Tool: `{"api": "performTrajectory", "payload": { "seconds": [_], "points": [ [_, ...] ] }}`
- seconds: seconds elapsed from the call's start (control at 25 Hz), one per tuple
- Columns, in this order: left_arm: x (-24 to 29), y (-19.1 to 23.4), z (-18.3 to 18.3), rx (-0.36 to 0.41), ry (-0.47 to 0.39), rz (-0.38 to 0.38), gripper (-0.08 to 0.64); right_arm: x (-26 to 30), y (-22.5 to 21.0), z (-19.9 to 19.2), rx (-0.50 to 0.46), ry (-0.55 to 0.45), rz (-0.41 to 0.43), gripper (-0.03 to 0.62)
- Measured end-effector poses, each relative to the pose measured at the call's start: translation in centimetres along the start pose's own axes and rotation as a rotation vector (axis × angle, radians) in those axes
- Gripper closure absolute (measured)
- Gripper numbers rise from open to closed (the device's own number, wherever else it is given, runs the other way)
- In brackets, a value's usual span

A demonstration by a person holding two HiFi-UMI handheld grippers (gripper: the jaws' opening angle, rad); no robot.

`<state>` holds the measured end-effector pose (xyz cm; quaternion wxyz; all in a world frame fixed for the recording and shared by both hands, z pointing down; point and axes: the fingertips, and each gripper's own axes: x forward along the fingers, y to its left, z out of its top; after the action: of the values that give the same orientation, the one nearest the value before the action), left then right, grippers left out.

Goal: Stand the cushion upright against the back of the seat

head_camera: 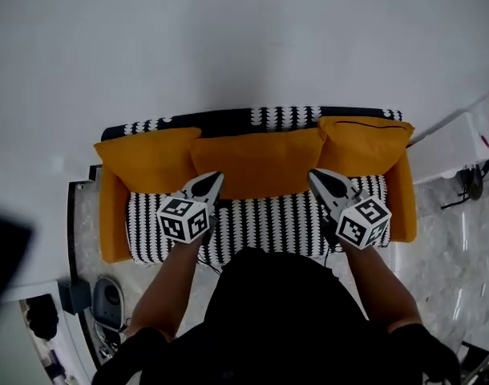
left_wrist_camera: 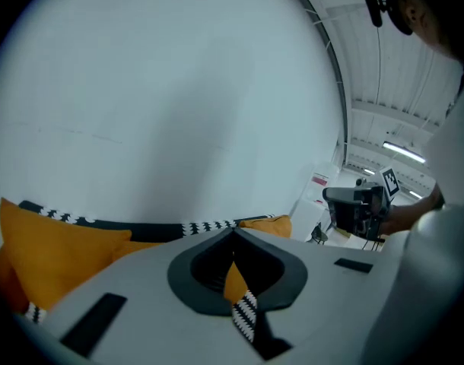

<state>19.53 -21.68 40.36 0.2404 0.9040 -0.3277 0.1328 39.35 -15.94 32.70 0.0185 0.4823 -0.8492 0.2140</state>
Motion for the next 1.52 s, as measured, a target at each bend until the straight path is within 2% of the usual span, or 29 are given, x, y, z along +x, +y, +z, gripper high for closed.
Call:
{"api": "performTrajectory", "payload": {
  "seconds": [0.12,0.28,0.36,0.52,0.76,0.88,1.16,1.36,1.52],
  "points": [
    [-1.3,-4.1,-0.6,-0.038,-0.025,0.002,0.545,-3.2,1.8,-0.5,0.015,0.010,0.054,0.554],
    [-2.4,-10.0,-0.9,0.065,-0.043,0.053,0.545,-7.7,2.9,-1.0,-0.002,0.000,0.098,0.554],
    [-3.3,-13.1,-1.0,0.078,-0.073,0.057,0.545,-9.7,3.4,-1.3,-0.014,-0.007,0.126,0.554],
    [-5.4,-17.8,-2.0,0.072,-0.119,0.053,0.545,-13.2,4.6,-2.0,0.034,-0.049,0.205,0.555],
    [-8.8,-22.5,-4.8,0.019,-0.137,0.087,0.545,-17.8,5.1,-5.5,-0.004,-0.010,0.200,0.557],
    [-10.6,-24.2,-5.8,0.007,-0.132,0.108,0.545,-19.4,5.2,-6.3,-0.016,0.007,0.198,0.557],
    [-14.4,-25.3,-7.1,-0.012,-0.119,0.172,0.543,-21.3,8.1,-7.3,0.030,-0.007,0.239,0.557],
    [-17.2,-26.2,-7.3,0.013,-0.112,0.201,0.543,-21.6,10.6,-8.0,0.041,-0.005,0.270,0.557],
    [-19.2,-26.2,-7.6,0.025,-0.121,0.196,0.543,-21.5,12.1,-8.6,0.040,0.000,0.258,0.557]
  ]
}}
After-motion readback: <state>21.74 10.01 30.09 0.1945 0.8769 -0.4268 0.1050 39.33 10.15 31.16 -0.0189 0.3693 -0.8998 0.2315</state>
